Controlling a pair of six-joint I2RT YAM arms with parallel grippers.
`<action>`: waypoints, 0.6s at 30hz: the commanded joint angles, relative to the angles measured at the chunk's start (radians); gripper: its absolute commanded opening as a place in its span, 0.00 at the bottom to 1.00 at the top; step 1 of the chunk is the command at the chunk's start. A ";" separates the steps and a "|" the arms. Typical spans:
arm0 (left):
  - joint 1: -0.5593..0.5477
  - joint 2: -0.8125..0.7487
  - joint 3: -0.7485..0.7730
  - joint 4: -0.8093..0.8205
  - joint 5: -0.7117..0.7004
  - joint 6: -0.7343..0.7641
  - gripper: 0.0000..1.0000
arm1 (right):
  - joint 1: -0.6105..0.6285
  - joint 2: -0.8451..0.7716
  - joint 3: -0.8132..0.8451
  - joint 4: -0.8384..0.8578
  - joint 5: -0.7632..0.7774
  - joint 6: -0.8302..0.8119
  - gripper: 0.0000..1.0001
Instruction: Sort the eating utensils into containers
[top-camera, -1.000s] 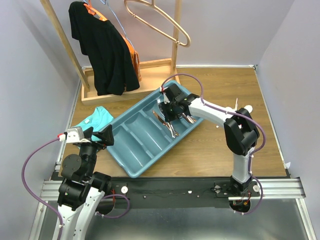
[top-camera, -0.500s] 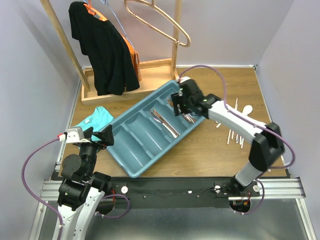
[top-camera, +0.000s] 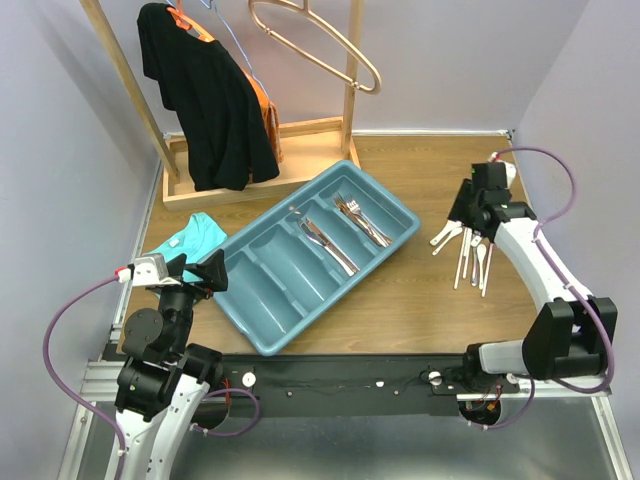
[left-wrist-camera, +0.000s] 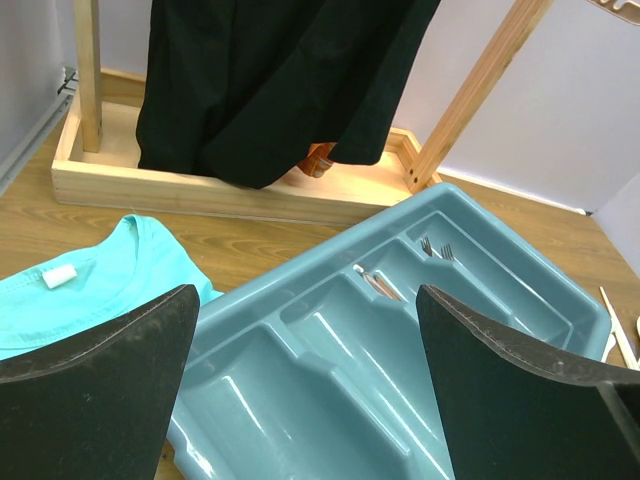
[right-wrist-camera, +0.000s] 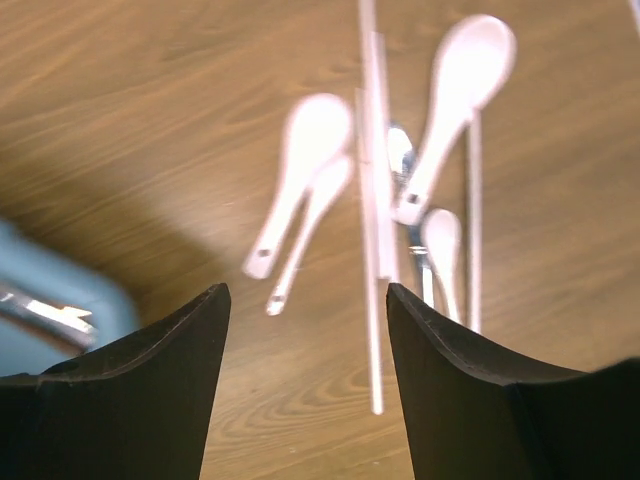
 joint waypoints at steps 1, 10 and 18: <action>-0.005 -0.057 -0.002 0.006 0.000 0.012 0.99 | -0.122 -0.004 -0.064 -0.040 -0.048 0.074 0.70; -0.005 -0.057 0.000 0.006 0.000 0.012 0.99 | -0.287 0.059 -0.153 0.001 -0.164 0.117 0.53; -0.005 -0.056 0.000 0.006 0.000 0.014 0.99 | -0.324 0.139 -0.190 0.054 -0.204 0.111 0.45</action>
